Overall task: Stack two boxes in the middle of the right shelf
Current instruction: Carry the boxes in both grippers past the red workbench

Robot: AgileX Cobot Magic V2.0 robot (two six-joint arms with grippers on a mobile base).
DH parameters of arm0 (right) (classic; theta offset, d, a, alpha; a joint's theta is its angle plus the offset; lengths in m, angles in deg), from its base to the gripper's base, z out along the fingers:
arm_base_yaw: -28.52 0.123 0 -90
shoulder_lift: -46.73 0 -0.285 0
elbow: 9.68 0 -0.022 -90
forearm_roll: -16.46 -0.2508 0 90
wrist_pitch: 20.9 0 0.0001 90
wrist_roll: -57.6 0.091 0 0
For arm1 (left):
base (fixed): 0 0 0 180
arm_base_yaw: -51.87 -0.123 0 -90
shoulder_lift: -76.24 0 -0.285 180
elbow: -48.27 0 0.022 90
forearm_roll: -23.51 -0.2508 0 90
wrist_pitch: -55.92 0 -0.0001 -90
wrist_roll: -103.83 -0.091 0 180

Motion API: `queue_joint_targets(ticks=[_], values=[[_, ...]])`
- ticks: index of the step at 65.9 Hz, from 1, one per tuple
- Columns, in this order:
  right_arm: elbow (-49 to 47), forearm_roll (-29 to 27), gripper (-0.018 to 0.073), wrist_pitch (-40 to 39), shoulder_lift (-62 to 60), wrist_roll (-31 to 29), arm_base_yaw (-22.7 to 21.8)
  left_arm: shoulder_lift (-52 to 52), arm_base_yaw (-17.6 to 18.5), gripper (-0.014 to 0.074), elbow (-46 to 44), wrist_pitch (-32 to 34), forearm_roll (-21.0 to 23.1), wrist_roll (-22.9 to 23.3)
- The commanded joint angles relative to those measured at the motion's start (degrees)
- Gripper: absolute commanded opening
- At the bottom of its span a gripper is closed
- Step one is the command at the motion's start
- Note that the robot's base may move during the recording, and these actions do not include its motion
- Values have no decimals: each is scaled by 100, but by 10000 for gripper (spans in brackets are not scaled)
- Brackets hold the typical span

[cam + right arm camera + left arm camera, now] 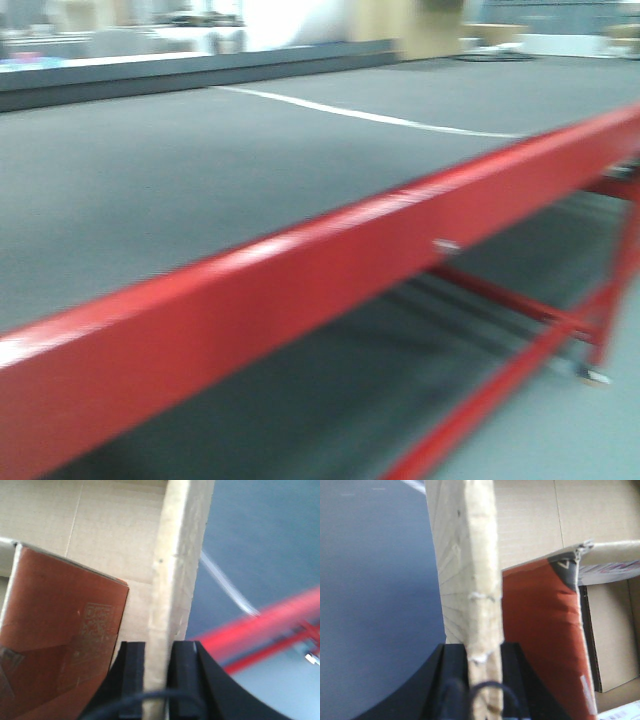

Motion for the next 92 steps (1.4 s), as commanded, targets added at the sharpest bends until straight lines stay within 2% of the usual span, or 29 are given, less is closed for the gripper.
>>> queue_joint_targets(ticks=[1, 92], values=[[-72, 143, -154, -349, -73, -60, -33, 96, -39, -111, -59, 225, 20, -17], [-72, 143, -154, -349, -73, -60, -33, 96, -39, -111, -59, 225, 20, -17]])
